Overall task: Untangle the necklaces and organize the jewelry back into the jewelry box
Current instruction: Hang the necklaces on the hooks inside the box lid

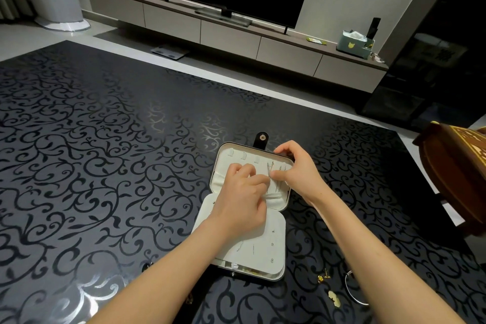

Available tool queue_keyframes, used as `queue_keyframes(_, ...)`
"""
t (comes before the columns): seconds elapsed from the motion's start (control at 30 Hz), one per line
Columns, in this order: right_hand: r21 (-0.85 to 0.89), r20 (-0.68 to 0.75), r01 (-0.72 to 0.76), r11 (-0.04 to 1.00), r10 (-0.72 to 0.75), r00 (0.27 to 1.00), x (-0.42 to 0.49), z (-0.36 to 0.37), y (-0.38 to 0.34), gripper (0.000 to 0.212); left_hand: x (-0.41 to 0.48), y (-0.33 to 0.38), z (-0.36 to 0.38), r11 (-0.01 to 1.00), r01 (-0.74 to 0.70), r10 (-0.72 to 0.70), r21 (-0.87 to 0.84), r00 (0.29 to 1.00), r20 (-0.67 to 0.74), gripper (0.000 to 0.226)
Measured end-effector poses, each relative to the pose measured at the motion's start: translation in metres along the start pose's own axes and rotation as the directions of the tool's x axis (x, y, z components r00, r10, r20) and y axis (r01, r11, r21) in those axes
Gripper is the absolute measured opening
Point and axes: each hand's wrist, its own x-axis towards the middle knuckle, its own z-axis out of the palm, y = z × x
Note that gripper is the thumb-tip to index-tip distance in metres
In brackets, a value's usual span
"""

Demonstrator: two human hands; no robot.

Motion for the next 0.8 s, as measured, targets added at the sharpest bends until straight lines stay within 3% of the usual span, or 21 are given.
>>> queue_keyframes(0.3,0.174,-0.003,-0.039,0.984,0.04,0.999,-0.008,-0.005,-0.003,0.041,0.001,0.0,0.0,0.999,0.01,-0.01,0.033,1.0,0.013,0.013)
queue_keyframes(0.47,0.179,-0.026,-0.057,0.982,0.063,0.998,-0.005,-0.004,-0.004,0.039,0.007,-0.008,0.0,0.992,0.115,-0.116,0.042,0.993,0.025,0.012)
queue_keyframes(0.67,0.173,-0.037,-0.141,0.975,0.149,0.988,-0.001,-0.003,0.008,0.038,0.018,-0.002,-0.008,0.962,0.25,-0.266,0.111,0.948,0.174,0.025)
queue_keyframes(0.8,0.114,-0.021,-0.187,0.976,0.19,0.981,0.007,0.0,0.014,0.039,0.022,-0.005,-0.024,0.947,0.317,-0.322,0.058,0.933,0.161,0.03)
